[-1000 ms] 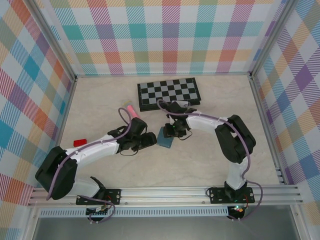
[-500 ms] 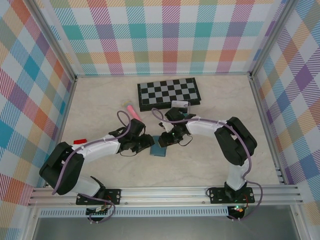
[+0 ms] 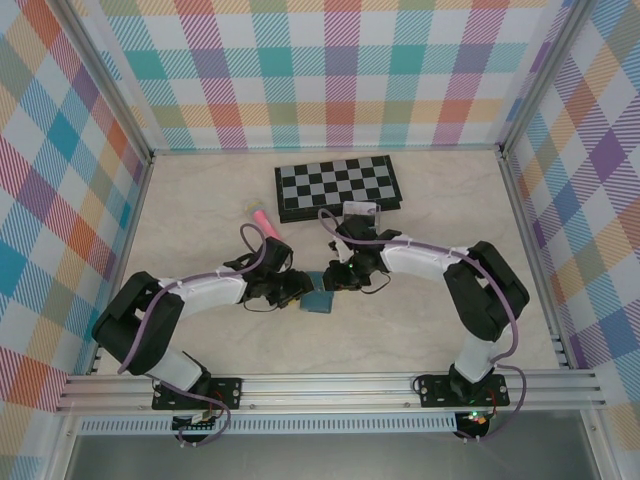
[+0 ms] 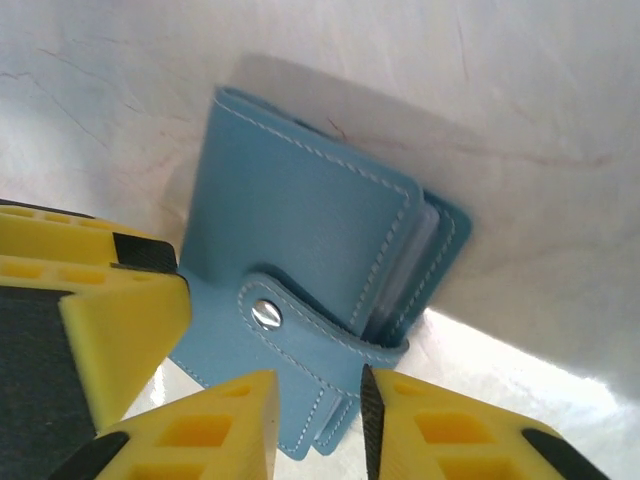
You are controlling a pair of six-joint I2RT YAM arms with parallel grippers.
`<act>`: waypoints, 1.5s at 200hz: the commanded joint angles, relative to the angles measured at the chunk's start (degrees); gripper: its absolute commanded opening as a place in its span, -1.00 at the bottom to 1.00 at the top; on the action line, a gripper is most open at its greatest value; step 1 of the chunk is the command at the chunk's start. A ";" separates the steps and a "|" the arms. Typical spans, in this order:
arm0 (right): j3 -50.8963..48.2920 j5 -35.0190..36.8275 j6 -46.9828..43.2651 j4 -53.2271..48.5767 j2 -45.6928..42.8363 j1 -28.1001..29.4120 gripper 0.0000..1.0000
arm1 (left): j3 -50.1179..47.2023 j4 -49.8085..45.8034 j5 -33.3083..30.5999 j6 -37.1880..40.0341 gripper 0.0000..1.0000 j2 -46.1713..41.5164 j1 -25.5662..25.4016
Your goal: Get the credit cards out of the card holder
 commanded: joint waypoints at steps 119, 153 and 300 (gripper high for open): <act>-1.14 -2.60 4.30 2.34 4.07 0.03 -0.52 | -8.32 23.78 15.17 -2.62 -0.47 -0.30 3.36; -1.41 0.26 4.67 1.48 -0.53 -0.01 -0.47 | -9.42 24.76 13.80 -2.29 -0.76 -2.44 3.45; 12.02 11.11 7.40 -10.60 6.90 5.57 -0.26 | -8.30 19.99 12.89 0.01 -1.00 -4.99 3.39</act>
